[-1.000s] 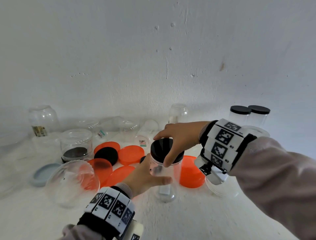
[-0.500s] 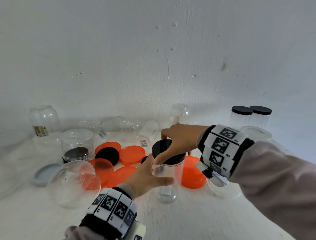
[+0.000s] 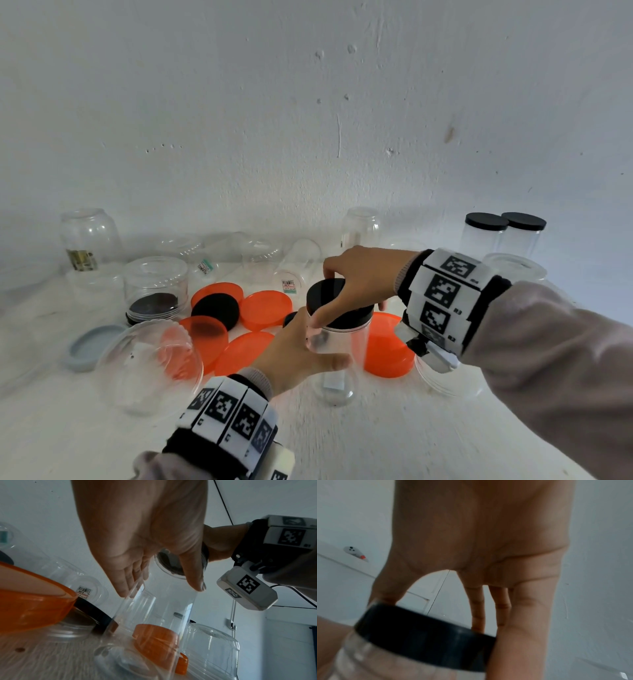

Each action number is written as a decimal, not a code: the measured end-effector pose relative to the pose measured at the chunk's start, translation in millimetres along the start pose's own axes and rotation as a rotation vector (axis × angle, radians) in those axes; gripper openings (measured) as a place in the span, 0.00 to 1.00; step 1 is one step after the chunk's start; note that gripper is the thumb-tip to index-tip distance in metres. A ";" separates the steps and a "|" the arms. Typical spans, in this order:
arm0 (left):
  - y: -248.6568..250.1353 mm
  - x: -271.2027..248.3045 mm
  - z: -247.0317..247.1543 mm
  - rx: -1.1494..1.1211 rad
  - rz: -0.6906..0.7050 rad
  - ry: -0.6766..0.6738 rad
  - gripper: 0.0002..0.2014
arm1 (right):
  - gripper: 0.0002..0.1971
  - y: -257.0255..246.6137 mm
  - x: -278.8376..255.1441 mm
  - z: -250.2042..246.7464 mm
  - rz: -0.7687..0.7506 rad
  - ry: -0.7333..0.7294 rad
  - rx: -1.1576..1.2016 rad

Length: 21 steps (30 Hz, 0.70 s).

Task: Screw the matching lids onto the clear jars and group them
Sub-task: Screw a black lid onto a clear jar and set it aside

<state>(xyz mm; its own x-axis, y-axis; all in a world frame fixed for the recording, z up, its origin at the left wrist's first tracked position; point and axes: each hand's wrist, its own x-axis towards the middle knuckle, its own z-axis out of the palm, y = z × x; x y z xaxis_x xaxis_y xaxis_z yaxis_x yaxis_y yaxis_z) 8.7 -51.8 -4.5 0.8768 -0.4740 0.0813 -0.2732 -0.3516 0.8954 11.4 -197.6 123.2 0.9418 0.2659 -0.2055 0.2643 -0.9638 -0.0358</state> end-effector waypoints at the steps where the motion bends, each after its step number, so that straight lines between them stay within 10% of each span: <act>1: -0.5 0.3 -0.1 0.006 -0.003 0.000 0.42 | 0.40 -0.3 -0.1 1.1 0.012 0.007 -0.018; 21: 4.0 -1.9 1.7 -0.039 0.011 -0.008 0.41 | 0.42 0.9 0.7 -7.7 -0.054 -0.159 -0.025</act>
<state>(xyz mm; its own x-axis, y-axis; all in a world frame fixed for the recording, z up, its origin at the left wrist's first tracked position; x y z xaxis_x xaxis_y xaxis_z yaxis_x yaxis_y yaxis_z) 5.3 -53.7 -1.8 0.8705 -0.4841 0.0883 -0.2673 -0.3146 0.9108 13.9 -198.1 130.5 0.8820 0.3088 -0.3559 0.3205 -0.9469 -0.0273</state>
